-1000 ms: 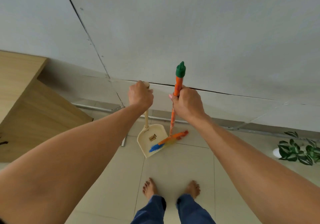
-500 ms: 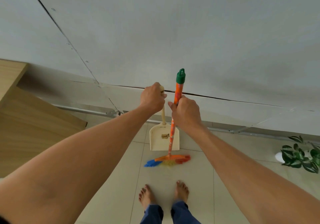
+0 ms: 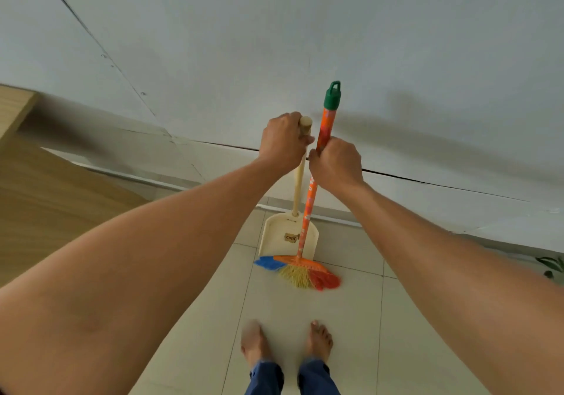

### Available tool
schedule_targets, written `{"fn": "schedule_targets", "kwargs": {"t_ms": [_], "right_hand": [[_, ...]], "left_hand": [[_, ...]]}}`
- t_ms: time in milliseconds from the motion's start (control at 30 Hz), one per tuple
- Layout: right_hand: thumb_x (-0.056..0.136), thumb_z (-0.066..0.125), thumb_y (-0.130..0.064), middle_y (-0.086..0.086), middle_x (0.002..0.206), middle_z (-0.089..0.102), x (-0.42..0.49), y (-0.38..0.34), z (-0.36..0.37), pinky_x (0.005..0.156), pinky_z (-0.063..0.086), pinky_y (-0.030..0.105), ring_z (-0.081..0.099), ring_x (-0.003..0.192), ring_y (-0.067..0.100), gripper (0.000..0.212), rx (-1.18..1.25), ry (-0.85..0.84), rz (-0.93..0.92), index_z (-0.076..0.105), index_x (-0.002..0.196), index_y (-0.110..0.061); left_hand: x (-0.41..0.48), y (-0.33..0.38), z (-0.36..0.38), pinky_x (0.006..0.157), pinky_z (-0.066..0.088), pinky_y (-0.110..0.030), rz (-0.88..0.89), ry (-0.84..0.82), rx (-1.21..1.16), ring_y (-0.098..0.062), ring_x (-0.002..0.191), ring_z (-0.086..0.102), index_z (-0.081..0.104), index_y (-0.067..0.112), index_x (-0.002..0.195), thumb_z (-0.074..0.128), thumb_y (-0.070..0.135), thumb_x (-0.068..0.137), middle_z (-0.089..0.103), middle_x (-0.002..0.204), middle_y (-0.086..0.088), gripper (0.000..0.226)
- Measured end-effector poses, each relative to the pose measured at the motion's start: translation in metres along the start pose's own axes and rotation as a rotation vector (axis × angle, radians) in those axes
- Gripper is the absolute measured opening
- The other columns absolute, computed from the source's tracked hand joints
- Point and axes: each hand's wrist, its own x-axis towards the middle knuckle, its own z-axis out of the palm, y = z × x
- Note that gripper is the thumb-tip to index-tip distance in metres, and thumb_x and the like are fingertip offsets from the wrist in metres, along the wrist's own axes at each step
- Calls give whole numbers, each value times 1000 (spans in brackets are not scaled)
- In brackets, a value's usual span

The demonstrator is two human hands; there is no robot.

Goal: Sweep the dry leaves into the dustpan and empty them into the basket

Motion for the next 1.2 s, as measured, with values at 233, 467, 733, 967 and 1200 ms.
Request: {"fn": "schedule_targets", "kwargs": {"t_ms": [233, 467, 733, 967, 1200], "right_hand": [[98, 50, -29, 1, 88, 61, 20, 3, 14, 64, 40, 29, 56, 76, 23, 24, -2, 1, 35, 62, 107, -11], [99, 47, -33, 2, 90, 64, 31, 3, 12, 59, 35, 27, 50, 73, 23, 27, -9, -7, 34, 63, 109, -13], [90, 56, -32, 0, 85, 57, 25, 6, 16, 64, 38, 30, 52, 75, 25, 25, -22, -68, 78, 57, 108, -15], [90, 66, -32, 0, 94, 56, 15, 0, 15, 63, 38, 27, 50, 76, 21, 36, -41, -31, 87, 52, 116, -11], [84, 71, -29, 4, 89, 60, -2, -2, 8, 60, 54, 34, 64, 77, 26, 39, -2, -35, 198, 49, 112, -12]], "left_hand": [[3, 3, 10, 71, 34, -25, 39, 72, 76, -20, 87, 54, 65, 6, 112, 58, 16, 101, 68, 111, -8, 16], [4, 0, 16, 70, 35, -21, 4, 111, -37, -14, 83, 51, 65, 7, 112, 58, 14, 102, 67, 112, -6, 14], [-5, -9, 20, 98, 45, -33, 28, -80, 38, -27, 125, 55, 42, 10, 148, 57, 8, 101, 47, 145, -9, 48], [-12, -20, 24, 105, 47, -36, 6, -109, 57, -27, 131, 54, 35, 11, 154, 63, 12, 101, 43, 152, -10, 61], [-24, -21, 12, 101, 47, -33, 41, -160, 116, -26, 127, 55, 33, 11, 155, 59, 5, 99, 42, 150, -9, 62]]}}
